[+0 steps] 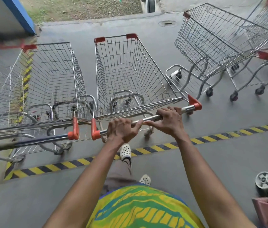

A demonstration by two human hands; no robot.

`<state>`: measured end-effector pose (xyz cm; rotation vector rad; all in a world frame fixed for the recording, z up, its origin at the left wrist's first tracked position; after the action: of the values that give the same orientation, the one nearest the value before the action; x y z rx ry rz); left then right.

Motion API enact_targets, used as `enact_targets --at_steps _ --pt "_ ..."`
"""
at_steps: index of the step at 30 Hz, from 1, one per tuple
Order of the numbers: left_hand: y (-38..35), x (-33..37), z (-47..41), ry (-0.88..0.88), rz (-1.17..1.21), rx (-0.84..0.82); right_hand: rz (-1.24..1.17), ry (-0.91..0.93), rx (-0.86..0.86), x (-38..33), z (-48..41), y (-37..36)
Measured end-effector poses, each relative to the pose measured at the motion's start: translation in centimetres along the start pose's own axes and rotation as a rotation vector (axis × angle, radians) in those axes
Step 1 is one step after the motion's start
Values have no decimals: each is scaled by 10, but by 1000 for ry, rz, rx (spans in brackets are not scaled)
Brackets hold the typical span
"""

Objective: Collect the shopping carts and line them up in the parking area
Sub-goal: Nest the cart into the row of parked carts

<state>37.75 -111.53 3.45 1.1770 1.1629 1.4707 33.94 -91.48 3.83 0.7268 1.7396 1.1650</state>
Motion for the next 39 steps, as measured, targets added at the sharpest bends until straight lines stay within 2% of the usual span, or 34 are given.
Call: enact_targets --at_steps 6,15,21,27,35,39 --pt "-3 1 -36 -10 79 -34 -20 -24 -38 14 -30 -2" --pt "7 -14 -91 -80 64 -25 21 -56 -89 21 -79 -16" --pt "11 -23 -144 -122 47 -97 44 -90 -101 36 -123 -23" --pt "20 -57 -220 -43 -60 -63 14 -116 -116 60 -195 -26" --pt "28 -56 -314 -39 -81 -72 98 -121 -296 89 -293 -31" --pt "25 -54 -361 -27 -89 -50 -4 -60 -386 105 -333 -30"
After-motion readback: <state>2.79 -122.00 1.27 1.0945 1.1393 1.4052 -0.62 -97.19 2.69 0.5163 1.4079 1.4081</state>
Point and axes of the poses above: each hand's wrist, its own z-axis away from the middle knuckle, its own y-axis out of the back of the hand, x = y × z, the point moved 7 cm from there along -z, towards the middle knuckle, and after that the axes turned 12 degrees about y, right-handed, at the moved point
